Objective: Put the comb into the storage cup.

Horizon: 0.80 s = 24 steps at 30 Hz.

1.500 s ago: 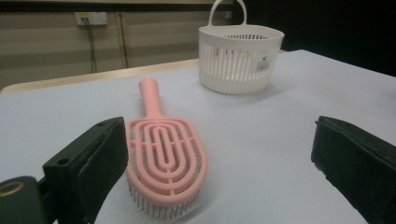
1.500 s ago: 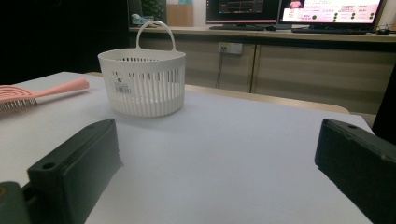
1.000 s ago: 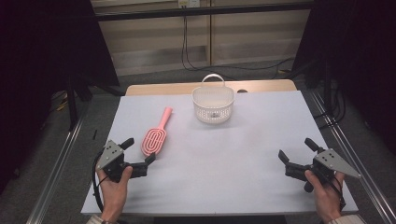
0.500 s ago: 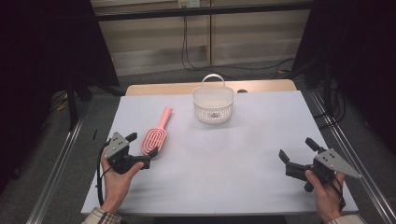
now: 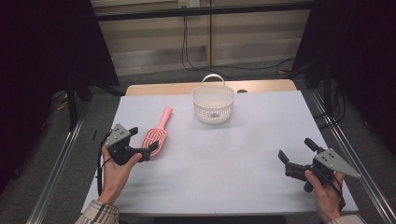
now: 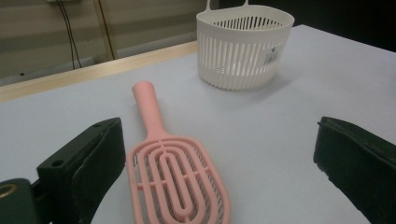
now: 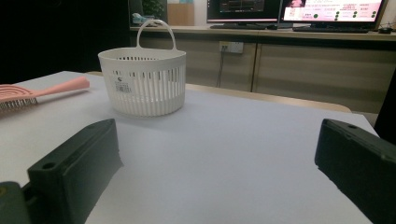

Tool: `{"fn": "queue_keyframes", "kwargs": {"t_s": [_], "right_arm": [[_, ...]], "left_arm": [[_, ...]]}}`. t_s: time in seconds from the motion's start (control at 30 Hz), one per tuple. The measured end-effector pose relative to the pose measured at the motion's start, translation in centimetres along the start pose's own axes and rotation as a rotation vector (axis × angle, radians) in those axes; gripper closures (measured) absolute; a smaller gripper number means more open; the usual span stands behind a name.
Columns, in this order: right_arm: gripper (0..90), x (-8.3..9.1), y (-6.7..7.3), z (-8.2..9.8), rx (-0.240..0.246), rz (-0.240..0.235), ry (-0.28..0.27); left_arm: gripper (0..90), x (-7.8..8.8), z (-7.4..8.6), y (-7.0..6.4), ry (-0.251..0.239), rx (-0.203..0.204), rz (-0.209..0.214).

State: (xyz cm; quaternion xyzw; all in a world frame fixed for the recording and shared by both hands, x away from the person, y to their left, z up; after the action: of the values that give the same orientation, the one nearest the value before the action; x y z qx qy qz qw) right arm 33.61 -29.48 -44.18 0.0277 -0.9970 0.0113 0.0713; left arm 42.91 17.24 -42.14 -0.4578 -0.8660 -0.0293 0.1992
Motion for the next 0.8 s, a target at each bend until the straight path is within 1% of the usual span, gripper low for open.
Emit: {"fn": "queue_keyframes", "kwargs": {"t_s": [0.03,0.07,0.1,0.2,0.23,0.27,0.3,0.33,0.37,0.4,0.47,0.53,0.57,0.6,0.63,0.67,0.7,0.73,0.8], "right_arm": [[0.0,0.0,0.0,0.0,0.003,0.000,-0.002],[0.0,0.0,0.0,0.0,0.002,0.001,-0.001],[0.0,0.0,0.0,0.0,0.003,0.000,-0.002],[0.0,0.0,0.1,0.0,0.004,-0.001,0.001],[0.0,0.0,0.2,-0.1,0.007,-0.005,0.001],[0.0,0.0,0.2,-0.1,0.012,-0.008,-0.001],[0.0,0.0,0.3,-0.1,0.016,-0.007,-0.003],[0.0,0.0,0.3,-0.1,0.016,-0.007,-0.003],[0.0,-0.1,0.4,-0.1,0.011,-0.007,0.000],[0.0,-0.1,0.4,-0.1,0.011,-0.007,-0.001],[0.0,0.0,0.4,-0.1,0.020,-0.010,-0.004],[0.0,0.0,0.4,-0.1,0.018,-0.011,-0.004],[0.0,0.0,0.4,-0.1,0.016,-0.011,-0.003],[0.0,0.0,0.4,-0.1,0.013,-0.010,-0.002],[0.0,0.0,0.4,-0.1,0.014,-0.010,-0.001],[0.0,0.0,0.4,-0.1,0.014,-0.010,-0.001],[0.0,0.0,0.4,-0.1,0.016,-0.011,-0.004],[0.0,0.0,0.4,-0.1,0.018,-0.011,-0.005],[0.0,0.0,0.5,-0.1,0.018,-0.012,-0.004]], "left_arm": [[3.1,-0.1,-0.3,0.0,-0.011,-0.001,0.011],[3.0,-0.1,-0.3,0.1,-0.006,0.002,0.009],[2.9,0.0,-0.4,0.3,-0.005,0.004,-0.004],[3.4,0.0,-0.7,0.6,-0.005,0.005,-0.005],[3.4,0.2,-0.9,0.9,-0.004,0.006,-0.017],[3.2,0.2,-0.9,0.9,-0.004,0.006,-0.017],[2.7,0.1,-0.9,1.3,0.008,0.029,-0.016],[2.6,0.1,-0.9,1.3,0.008,0.029,-0.016],[2.7,-0.1,-0.9,1.9,0.032,0.043,-0.039],[2.7,-0.2,-0.9,2.1,0.036,0.038,-0.040],[2.6,-0.3,-1.0,2.5,0.041,0.050,-0.043],[2.7,-0.5,-1.0,2.8,0.069,0.063,-0.031],[2.7,-0.7,-0.9,2.8,0.094,0.062,-0.025],[2.8,-0.7,-0.9,2.8,0.094,0.062,-0.025],[3.0,-1.0,-0.9,2.9,0.134,0.069,-0.006],[3.3,-1.0,-0.9,2.9,0.134,0.069,-0.006],[3.3,-1.4,-1.0,2.9,0.159,0.077,0.012],[3.4,-1.5,-1.1,3.0,0.177,0.076,0.013],[3.4,-1.7,-1.2,3.0,0.201,0.086,0.021]]}}
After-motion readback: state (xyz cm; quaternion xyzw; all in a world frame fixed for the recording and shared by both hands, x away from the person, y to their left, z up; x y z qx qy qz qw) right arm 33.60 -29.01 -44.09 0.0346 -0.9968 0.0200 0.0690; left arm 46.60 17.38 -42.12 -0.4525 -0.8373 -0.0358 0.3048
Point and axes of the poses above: each handheld gripper's, and its own axes: x roughly backward along the jaws, z roughly out of its underside, y roughly to its left, the point moved 8 cm from there along -x, roughly forward along the jaws, and after that the axes turned 14 degrees about z, right-handed, at the moved point
